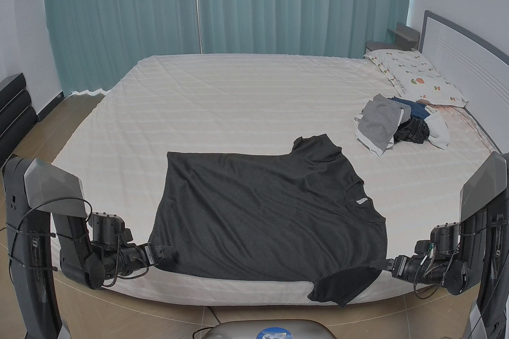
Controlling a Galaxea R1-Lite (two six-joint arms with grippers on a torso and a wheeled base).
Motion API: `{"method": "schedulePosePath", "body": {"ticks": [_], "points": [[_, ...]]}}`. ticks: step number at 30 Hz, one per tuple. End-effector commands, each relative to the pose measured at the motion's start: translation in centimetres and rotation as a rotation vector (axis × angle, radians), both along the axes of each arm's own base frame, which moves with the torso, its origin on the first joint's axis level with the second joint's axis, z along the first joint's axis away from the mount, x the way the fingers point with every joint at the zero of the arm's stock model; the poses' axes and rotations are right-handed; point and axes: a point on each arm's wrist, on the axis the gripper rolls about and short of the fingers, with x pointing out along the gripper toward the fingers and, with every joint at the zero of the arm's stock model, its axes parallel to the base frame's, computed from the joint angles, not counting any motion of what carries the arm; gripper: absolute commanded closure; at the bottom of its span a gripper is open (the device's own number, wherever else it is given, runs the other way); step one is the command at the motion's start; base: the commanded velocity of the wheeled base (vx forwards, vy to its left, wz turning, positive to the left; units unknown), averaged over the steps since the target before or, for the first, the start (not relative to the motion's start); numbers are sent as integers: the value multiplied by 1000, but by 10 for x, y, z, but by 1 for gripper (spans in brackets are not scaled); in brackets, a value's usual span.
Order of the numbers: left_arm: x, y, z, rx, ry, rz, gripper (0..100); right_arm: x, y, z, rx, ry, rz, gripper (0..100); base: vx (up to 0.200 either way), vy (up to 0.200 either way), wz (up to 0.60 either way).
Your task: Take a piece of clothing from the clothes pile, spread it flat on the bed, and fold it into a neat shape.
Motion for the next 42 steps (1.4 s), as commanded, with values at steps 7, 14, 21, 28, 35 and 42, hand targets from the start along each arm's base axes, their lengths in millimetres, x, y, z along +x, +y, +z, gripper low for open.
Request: {"method": "schedulePosePath", "body": {"ticks": [7, 14, 21, 28, 35, 42], "points": [[-2, 3, -3, 22, 12, 27, 100, 0, 0, -1, 0, 1, 0, 0, 0, 0, 0], [-12, 5, -3, 38, 41, 61, 100, 2, 1, 0, 1, -8, 4, 0, 0, 0, 0], [-19, 5, -4, 31, 69, 67, 100, 8, 5, -1, 4, -39, 19, 0, 0, 0, 0], [-16, 5, -1, -12, 64, 91, 100, 20, 8, -5, 6, -68, 25, 0, 0, 0, 0], [-11, 6, 5, -48, 44, 124, 100, 31, 9, -8, 1, -95, 21, 0, 0, 0, 0], [-11, 5, 6, -52, 42, 121, 100, 44, 9, -7, -5, -143, 9, 100, 0, 0, 0]]}}
